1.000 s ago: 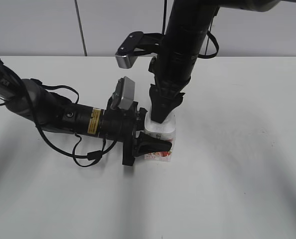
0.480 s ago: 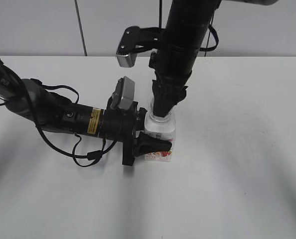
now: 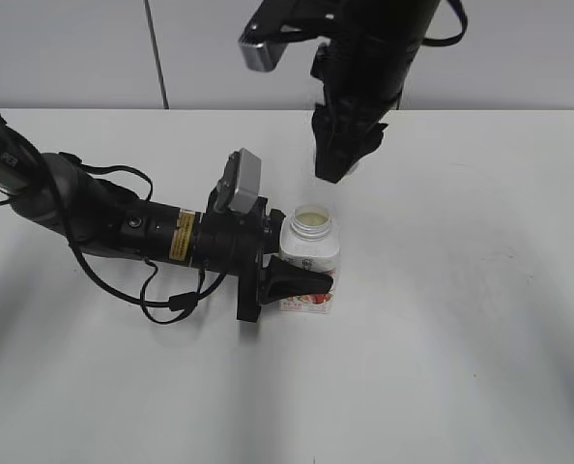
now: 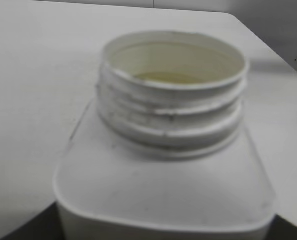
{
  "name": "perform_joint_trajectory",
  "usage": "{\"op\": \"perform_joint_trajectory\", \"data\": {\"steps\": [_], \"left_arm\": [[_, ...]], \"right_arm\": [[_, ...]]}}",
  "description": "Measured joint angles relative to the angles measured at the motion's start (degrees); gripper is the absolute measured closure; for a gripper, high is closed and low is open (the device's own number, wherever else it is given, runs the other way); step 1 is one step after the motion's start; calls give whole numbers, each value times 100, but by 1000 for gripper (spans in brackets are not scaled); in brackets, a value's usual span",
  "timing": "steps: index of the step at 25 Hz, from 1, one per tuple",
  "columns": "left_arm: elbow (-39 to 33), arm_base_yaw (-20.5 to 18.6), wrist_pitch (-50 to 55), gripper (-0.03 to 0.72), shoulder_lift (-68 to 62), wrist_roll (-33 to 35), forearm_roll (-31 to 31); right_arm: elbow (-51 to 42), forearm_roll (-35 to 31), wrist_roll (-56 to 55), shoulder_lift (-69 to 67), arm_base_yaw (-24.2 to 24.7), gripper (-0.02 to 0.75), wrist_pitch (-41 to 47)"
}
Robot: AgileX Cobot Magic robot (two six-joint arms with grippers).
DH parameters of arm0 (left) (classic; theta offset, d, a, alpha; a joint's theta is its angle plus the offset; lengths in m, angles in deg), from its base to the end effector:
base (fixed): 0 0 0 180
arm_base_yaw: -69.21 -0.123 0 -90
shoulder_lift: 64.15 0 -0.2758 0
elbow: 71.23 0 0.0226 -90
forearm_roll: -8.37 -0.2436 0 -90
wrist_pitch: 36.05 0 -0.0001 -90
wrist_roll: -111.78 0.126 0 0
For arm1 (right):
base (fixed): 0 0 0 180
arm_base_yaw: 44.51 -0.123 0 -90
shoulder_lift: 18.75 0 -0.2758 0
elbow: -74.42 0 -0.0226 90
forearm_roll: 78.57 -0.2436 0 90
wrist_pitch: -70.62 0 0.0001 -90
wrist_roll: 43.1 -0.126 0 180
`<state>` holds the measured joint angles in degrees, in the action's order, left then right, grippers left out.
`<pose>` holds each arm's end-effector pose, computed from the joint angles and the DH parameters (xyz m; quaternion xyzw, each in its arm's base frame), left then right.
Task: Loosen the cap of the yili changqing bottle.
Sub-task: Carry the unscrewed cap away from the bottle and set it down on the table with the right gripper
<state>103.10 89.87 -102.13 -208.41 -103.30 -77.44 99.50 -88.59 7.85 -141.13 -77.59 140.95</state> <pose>0.3323 -0.2480 0.0445 0.5809 0.5668 -0.4408 0.3834 0.3401 0.2462 0.2261 -0.6478 0.7495 0.0672 0.1192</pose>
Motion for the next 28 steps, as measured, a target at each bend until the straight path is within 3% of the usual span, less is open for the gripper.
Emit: {"op": "perform_joint_trajectory", "data": {"steps": [4, 8, 12, 17, 24, 28], "left_arm": [[0, 0, 5, 305, 0, 0, 0], [0, 0, 5, 305, 0, 0, 0], [0, 0, 5, 305, 0, 0, 0], [0, 0, 0, 305, 0, 0, 16], [0, 0, -6, 305, 0, 0, 17], [0, 0, -6, 305, 0, 0, 17]], "right_arm": [[0, 662, -1549, 198, 147, 350, 0], [-52, 463, -2404, 203, 887, 350, -7], [-520, 91, -2860, 205, 1940, 350, -152], [-1497, -14, -3261, 205, 3008, 350, -1062], [-2666, -259, -3360, 205, 4069, 351, -2029], [-2925, 8, -3364, 122, 4331, 351, -2206]]}}
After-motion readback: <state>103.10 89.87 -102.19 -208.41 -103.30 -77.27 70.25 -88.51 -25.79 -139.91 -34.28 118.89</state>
